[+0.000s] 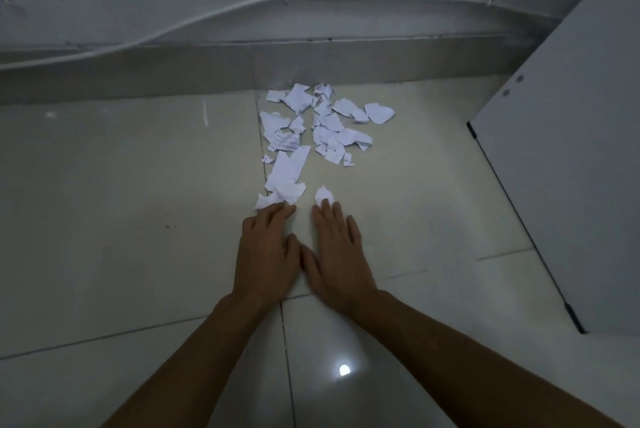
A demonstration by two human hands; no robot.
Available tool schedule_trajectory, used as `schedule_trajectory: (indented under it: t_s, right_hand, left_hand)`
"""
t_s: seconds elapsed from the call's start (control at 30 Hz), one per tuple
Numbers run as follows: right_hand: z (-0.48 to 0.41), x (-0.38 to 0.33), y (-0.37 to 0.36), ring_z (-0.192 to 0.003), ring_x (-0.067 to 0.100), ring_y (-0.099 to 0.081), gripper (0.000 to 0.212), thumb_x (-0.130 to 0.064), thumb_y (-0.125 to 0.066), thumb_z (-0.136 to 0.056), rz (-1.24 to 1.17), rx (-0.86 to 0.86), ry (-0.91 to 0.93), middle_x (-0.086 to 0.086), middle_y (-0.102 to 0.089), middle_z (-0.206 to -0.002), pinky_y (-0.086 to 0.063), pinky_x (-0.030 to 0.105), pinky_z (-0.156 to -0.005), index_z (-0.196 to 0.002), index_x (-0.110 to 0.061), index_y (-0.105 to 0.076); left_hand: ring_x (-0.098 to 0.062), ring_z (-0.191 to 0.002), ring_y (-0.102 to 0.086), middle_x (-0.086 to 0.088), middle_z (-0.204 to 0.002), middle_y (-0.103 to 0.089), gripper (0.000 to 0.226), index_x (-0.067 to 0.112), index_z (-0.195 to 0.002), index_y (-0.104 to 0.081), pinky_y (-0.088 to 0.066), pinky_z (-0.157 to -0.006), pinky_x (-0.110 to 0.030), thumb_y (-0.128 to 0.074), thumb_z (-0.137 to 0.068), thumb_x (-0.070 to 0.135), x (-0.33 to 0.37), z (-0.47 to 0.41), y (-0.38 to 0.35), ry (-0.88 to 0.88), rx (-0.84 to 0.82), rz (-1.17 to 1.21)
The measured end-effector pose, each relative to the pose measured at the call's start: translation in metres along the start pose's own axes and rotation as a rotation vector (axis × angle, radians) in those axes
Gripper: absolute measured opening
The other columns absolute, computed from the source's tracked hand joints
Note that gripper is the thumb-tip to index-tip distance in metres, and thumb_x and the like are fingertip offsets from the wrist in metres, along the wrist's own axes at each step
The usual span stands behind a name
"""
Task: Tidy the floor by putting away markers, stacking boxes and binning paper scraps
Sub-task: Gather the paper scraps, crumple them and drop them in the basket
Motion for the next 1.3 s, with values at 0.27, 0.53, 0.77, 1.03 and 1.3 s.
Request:
schedule_trajectory:
  t_s: [0.27,0.53,0.77,1.03,1.3]
  right_hand:
    - [-0.103,0.044,0.056,-0.132,0.025,-0.048,0.037,-0.018,-0.048,-0.095,-0.163,0.456,-0.036,0.009,-0.057,-0.137,-0.030,0.053,-0.109,-0.130,-0.008,-0.058]
    - [-0.191,0.090,0.051,-0.150,0.023,-0.019,0.052,-0.043,-0.033,-0.104,-0.135,0.229,-0.177,0.006,-0.028,-0.161,-0.014,0.044,-0.118,-0.149,-0.018,-0.040]
    - [-0.203,0.070,0.071,-0.108,0.024,-0.064,0.030,-0.026,-0.049,-0.097,-0.193,0.564,0.106,0.005,-0.070,-0.118,-0.040,0.043,-0.097,-0.116,-0.012,-0.068]
    - [-0.273,0.041,0.044,-0.147,0.021,-0.023,0.053,-0.044,-0.034,-0.105,0.063,-0.109,0.248,0.000,-0.032,-0.160,-0.014,0.045,-0.118,-0.153,-0.023,-0.032]
    - [-0.261,0.020,0.051,-0.125,0.020,-0.047,0.044,-0.047,-0.034,-0.099,0.094,0.068,0.281,-0.001,-0.054,-0.133,-0.024,0.049,-0.108,-0.121,-0.026,-0.065]
  left_hand:
    - [-0.025,-0.104,-0.054,-0.003,-0.117,-0.062,0.029,0.017,-0.115,-0.065,-0.042,-0.085,-0.035,-0.054,-0.088,0.015,0.014,-0.065,-0.010,-0.058,0.219,0.016]
    - [-0.019,-0.129,-0.044,0.002,-0.135,-0.054,0.030,0.025,-0.119,-0.061,-0.026,-0.105,-0.034,-0.056,-0.089,0.027,0.013,-0.124,-0.029,-0.009,0.325,-0.023]
    - [-0.027,-0.141,-0.039,-0.010,-0.148,-0.048,0.053,0.011,-0.137,-0.053,-0.034,-0.113,-0.053,-0.042,-0.094,0.040,0.003,-0.128,-0.031,0.030,0.356,0.099]
    - [-0.014,-0.150,-0.018,-0.001,-0.160,-0.030,0.054,0.020,-0.149,-0.035,-0.022,-0.121,-0.043,-0.037,-0.099,0.039,-0.004,-0.132,-0.036,0.075,0.390,0.123]
    - [-0.018,-0.148,-0.025,0.004,-0.156,-0.029,0.052,0.025,-0.147,-0.029,-0.025,-0.120,-0.044,-0.042,-0.098,0.031,-0.004,-0.132,-0.034,0.077,0.439,0.184]
Point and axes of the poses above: each hand's wrist, its own z-axis away from the middle knuckle, its own y-axis out of the back of the hand, x = y × z, the point moved 4 cm from there along -z, towards the middle knuckle
